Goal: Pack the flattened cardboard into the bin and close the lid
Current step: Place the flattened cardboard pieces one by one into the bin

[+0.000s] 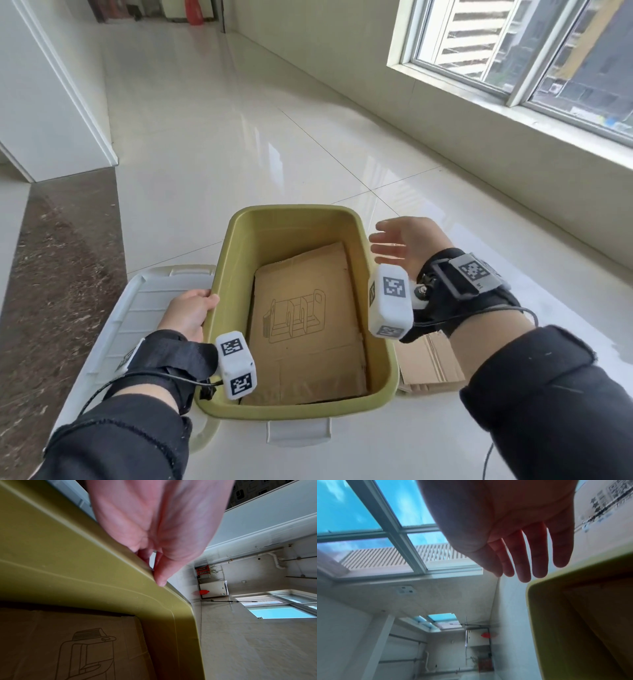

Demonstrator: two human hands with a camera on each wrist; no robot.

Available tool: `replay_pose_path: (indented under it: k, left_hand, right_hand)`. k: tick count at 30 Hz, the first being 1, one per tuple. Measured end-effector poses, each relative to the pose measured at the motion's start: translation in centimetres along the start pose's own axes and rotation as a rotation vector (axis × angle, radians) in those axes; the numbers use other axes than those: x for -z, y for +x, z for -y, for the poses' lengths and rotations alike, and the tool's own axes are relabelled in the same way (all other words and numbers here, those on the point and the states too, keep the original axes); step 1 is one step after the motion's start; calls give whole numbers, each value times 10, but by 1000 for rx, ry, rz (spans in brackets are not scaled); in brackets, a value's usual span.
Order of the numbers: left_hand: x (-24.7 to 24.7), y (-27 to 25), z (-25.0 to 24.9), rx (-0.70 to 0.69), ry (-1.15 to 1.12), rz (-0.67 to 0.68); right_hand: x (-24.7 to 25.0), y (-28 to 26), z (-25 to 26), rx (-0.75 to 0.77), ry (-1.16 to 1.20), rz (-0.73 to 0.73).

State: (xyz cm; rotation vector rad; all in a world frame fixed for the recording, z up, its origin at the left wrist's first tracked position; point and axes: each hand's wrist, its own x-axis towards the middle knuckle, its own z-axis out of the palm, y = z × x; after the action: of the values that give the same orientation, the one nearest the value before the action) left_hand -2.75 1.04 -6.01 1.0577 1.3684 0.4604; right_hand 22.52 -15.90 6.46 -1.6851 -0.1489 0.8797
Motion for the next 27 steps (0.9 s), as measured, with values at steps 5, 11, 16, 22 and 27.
replay_pose_path:
  k: [5,11,16,22,27]
  left_hand:
    - [-2,1,0,3,41,-30]
    - [-1,1,-1,14,70,-43]
    - [0,3,-2,39,97,-81]
    - [-2,0,-4,12,166,-109]
    - [-4,-2,-3,-11,168,-143]
  right_hand:
    - [46,7,0,-58,87,-40]
    - [82,14,-11,-153,128,-64]
    - [109,28,-30,-199,99,-126]
    - [140,47,-65,-294,-34,-250]
    - [151,62,-87,-358,-175,-312]
